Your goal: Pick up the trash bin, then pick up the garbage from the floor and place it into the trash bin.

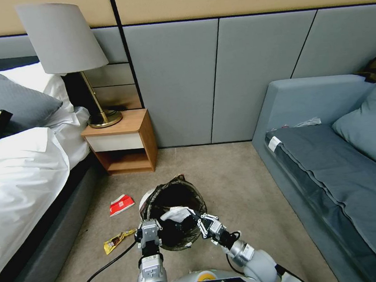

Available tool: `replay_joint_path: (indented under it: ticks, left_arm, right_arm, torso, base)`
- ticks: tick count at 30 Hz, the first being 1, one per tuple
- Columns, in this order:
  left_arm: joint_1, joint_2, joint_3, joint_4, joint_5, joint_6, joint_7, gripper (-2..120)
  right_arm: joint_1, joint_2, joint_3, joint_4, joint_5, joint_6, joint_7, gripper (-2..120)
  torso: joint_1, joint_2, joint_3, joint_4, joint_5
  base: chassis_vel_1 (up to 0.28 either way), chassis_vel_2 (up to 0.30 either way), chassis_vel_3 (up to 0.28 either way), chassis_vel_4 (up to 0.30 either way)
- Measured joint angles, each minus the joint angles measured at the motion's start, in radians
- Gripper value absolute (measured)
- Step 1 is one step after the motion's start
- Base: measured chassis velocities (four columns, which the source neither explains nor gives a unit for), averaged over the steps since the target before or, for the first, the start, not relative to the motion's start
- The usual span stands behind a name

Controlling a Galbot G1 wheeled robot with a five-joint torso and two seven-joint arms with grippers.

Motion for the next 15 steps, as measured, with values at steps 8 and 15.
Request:
replay_joint_path:
  ticks: [8,15]
  left_arm:
    - [0.0,-0.001,0.002,0.0,0.001,0.0,0.0,0]
    - [-0.001,0.001,0.006,0.003,0.002,-0.001,0.0,0]
  right_arm:
    - [0.002,0.02,0.001,-0.03,-0.016,-0.004,0.008,14]
    - [0.003,0.028,0.001,-0.032,-0.02,-0.01,0.01,33]
  torso:
    - [0.0,0.0,0.0,0.0,-0.0001]
    - [0.0,0.0,0.0,0.0,-0.0001]
  base:
    - [0.0,0.0,0.0,0.0]
    - [0.0,0.0,0.0,0.0]
